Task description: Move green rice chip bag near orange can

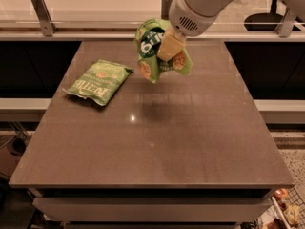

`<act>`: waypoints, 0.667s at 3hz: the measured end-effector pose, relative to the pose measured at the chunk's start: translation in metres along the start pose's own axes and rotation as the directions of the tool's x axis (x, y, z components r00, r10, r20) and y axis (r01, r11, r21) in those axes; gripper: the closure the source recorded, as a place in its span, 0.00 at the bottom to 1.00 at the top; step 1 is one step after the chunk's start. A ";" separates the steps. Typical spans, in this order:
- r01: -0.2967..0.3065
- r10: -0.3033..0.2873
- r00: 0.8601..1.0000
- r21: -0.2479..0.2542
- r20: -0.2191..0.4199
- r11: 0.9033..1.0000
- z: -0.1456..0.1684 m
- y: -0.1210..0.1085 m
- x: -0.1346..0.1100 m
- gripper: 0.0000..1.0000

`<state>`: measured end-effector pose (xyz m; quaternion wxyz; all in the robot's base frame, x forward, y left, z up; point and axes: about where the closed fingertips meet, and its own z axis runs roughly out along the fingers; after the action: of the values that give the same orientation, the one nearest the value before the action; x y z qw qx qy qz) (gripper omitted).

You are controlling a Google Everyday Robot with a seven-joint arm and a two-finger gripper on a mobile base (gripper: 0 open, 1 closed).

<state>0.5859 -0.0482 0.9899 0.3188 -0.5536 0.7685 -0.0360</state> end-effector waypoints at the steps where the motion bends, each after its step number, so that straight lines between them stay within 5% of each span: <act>1: 0.014 -0.013 1.000 0.035 -0.018 0.999 0.015 -0.028 0.000 1.00; 2: 0.008 -0.006 0.999 0.060 -0.038 0.998 0.028 -0.055 0.007 1.00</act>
Offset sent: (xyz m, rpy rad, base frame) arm 0.0939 -0.0379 -0.0053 -0.0661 -0.0546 -0.0737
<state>0.6450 -0.0672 0.9865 0.3203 -0.5458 0.7710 -0.0707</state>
